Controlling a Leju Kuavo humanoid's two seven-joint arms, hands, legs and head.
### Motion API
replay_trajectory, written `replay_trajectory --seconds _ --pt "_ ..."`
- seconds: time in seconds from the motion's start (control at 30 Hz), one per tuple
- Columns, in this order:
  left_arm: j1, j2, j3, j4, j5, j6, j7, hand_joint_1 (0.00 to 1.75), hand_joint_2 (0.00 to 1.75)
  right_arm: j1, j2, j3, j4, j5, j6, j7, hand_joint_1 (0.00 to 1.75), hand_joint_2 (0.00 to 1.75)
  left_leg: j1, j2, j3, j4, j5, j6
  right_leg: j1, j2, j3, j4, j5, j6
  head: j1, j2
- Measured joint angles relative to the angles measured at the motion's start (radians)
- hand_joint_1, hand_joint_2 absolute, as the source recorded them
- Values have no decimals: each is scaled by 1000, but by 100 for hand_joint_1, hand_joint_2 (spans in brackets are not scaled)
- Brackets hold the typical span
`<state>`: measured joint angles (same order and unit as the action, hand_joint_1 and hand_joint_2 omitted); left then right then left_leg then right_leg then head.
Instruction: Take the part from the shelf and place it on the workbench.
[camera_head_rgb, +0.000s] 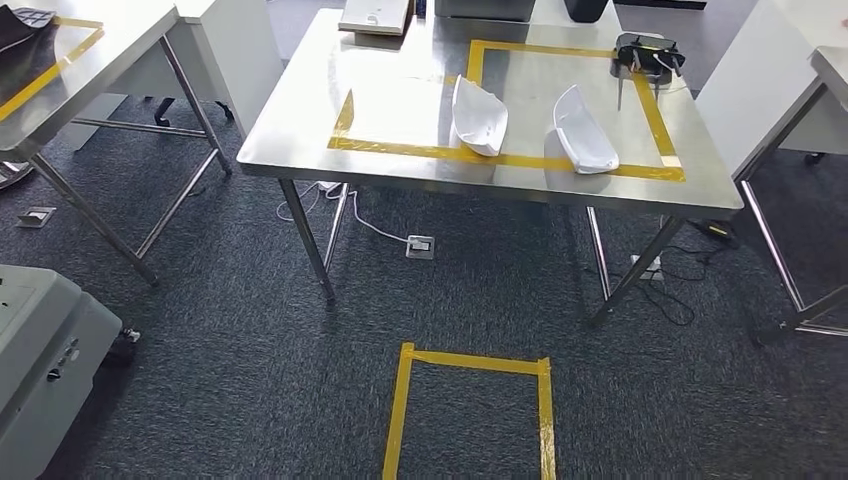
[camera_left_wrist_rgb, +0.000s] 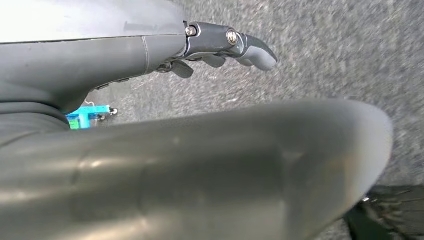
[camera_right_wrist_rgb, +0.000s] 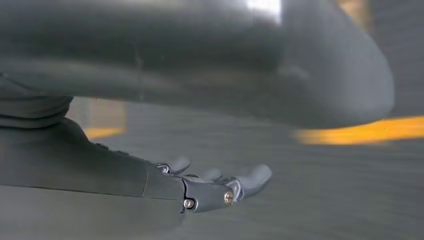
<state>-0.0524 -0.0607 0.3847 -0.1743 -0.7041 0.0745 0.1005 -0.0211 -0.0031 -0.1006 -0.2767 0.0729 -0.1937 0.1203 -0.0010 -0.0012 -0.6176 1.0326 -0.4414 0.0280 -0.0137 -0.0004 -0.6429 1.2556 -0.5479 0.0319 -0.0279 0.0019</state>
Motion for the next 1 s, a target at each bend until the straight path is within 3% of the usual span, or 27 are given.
replay_trajectory --seconds 0.07,0.1,0.13,0.2,0.23,0.27,0.37,0.4,0.43,0.47,0.53,0.6,0.67,0.73,0.77,0.8,0.87,0.9,0.93,0.97,1.0 --pt "-3 -7 11 0 14 5 -6 0 0 -1 19 -12 19 -47 -20 69 0 0 -3 5 -24 5 19 -7 7 0 112 -145 8 -16 -1 0" --pt "-4 -10 16 0 16 1 -6 0 0 -3 28 -24 25 -75 -12 69 0 0 -3 8 -29 4 29 -12 12 0 147 -202 2 -23 -2 0" --pt "-5 -13 20 0 13 -6 -4 0 0 -5 36 -38 31 -96 1 64 0 0 -3 11 -32 2 39 -18 16 1 166 -238 -6 -30 -3 0" --pt "-5 -14 22 0 1 -23 11 0 0 -7 54 -58 44 -112 28 46 0 0 -1 13 -32 -8 59 -31 19 -1 158 -254 9 -44 -1 0" --pt "-4 -15 22 1 -4 -28 20 0 0 -8 61 -65 49 -115 36 38 0 0 0 11 -38 -6 53 -37 17 -3 150 -259 21 -52 0 0" --pt "-3 -16 22 2 -7 -31 28 0 0 -9 69 -71 53 -117 41 32 0 0 1 8 -46 9 29 -43 13 -5 140 -264 36 -60 -1 0" --pt "-3 -17 22 4 -23 -34 46 0 0 -11 84 -84 62 -118 86 20 0 0 7 3 -84 162 -120 -60 9 -9 96 -269 79 -70 -7 0" --pt "-6 -17 21 4 -32 -36 50 0 0 -11 87 -85 64 -115 118 15 0 0 9 3 -89 220 -148 -64 9 -11 79 -267 92 -69 -7 0" --pt "-10 -16 21 4 -40 -40 52 0 0 -12 88 -86 66 -111 150 9 0 0 10 3 -83 256 -151 -68 8 -12 62 -265 105 -67 -7 0" --pt "-15 -16 21 3 -47 -43 54 0 0 -13 90 -86 68 -108 176 4 0 0 12 4 -63 262 -134 -70 7 -14 45 -262 117 -64 -7 0" --pt "-27 -16 20 2 -55 -48 57 0 0 -18 95 -86 71 -106 200 -4 0 0 16 3 29 166 -91 -75 4 -16 11 -252 139 -55 -8 0" --pt "-38 -17 19 0 -63 -49 59 0 0 -21 99 -86 73 -106 202 -10 0 0 15 -1 127 28 -98 -73 3 -16 -10 -243 157 -43 -8 0" --pt "-44 -18 14 -1 -78 -48 58 0 0 -25 102 -86 75 -107 200 -22 0 0 10 -4 152 -27 -115 -60 5 -16 -17 -245 178 -31 -9 0" --pt "-49 -22 5 -1 -95 -46 55 0 0 -32 105 -86 78 -103 199 -31 0 87 10 -2 135 -27 -101 -38 3 -12 -23 -249 189 -18 -9 0" --pt "-54 -24 0 -1 -100 -46 53 0 0 -36 107 -84 80 -95 198 -30 0 131 10 0 125 -28 -90 -26 1 -10 -31 -237 171 -12 -8 0" --pt "-59 -27 -4 -1 -104 -46 51 0 0 -41 109 -81 81 -85 199 -27 0 175 11 3 113 -29 -78 -16 0 -8 -45 -203 133 -6 -7 0" --pt "-69 -31 -13 -1 -109 -48 48 0 0 -53 116 -73 83 -65 199 -19 0 175 10 5 89 -28 -55 -7 0 -6 -80 -78 26 0 -5 0" --pt "-72 -33 -16 -2 -108 -49 49 0 0 -59 119 -69 84 -58 199 -14 0 175 8 6 75 -27 -44 -6 0 -5 -94 -10 -12 2 -4 0" --pt "-73 -35 -18 -2 -102 -47 51 0 0 -63 123 -64 85 -51 197 -6 0 175 7 7 61 -25 -32 -5 0 -5 -96 36 -25 1 -4 0" --pt "-71 -36 -19 -1 -92 -44 53 0 0 -65 126 -60 86 -44 193 5 0 175 5 8 46 -23 -22 -6 0 -5 -80 50 -18 -1 -4 0" --pt "-69 -37 -19 -1 -79 -40 54 0 0 -65 128 -55 87 -37 188 17 0 175 4 8 32 -20 -13 -7 2 -4 -44 23 3 -5 -4 0"
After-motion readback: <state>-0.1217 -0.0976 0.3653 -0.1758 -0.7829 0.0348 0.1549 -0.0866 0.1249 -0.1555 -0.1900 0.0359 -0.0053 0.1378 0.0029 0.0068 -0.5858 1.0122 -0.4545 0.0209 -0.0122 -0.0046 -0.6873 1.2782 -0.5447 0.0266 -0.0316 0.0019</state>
